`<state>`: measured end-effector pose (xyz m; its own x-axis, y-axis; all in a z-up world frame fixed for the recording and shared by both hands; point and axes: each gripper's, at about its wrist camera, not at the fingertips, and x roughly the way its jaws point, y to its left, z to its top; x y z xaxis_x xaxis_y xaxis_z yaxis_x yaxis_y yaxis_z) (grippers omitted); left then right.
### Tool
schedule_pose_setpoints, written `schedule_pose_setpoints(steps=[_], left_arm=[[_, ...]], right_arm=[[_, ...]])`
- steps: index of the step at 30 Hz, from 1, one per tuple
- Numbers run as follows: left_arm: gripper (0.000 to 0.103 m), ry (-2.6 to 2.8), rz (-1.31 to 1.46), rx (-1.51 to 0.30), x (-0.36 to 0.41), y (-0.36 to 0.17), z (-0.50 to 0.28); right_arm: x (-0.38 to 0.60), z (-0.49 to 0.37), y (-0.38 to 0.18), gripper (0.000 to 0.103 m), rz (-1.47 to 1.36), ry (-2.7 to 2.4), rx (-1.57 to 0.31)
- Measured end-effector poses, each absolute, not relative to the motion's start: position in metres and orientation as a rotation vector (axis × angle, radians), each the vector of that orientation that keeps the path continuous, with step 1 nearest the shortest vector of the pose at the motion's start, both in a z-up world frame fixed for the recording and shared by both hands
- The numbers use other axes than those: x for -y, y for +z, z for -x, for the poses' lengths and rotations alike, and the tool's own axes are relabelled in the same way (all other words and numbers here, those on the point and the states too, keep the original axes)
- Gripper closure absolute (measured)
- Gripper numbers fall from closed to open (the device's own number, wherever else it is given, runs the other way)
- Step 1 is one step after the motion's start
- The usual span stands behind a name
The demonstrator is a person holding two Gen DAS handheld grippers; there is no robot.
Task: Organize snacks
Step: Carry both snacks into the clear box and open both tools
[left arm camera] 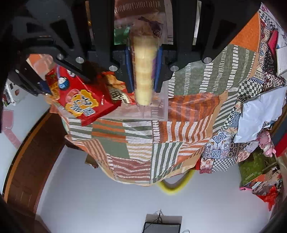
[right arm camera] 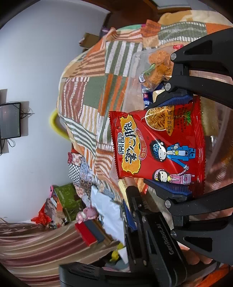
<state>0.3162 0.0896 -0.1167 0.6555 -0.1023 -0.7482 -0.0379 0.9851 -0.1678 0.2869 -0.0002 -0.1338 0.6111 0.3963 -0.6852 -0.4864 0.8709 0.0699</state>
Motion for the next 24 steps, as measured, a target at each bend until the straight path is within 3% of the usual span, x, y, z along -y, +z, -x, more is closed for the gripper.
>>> schedule_pose_setpoints(steps=[15,18,20,24], left_arm=[[0.077,-0.035,0.185,-0.883,-0.093,-0.116,-0.309],[0.068,-0.036,0.19,-0.871,-0.093,-0.109,-0.298],[0.057,-0.049,0.199,-0.857,-0.092,-0.103,-0.29],[0.056,-0.044,0.164,-0.826,-0.087,-0.088,-0.27]], right_arm=[[-0.004,-0.287,-0.131,0.032,0.175,0.525,-0.78],[-0.001,-0.283,-0.128,0.032,0.17,0.527,-0.782],[0.004,-0.277,-0.124,0.032,0.17,0.524,-0.774],[0.01,-0.265,-0.115,0.032,0.18,0.514,-0.748]])
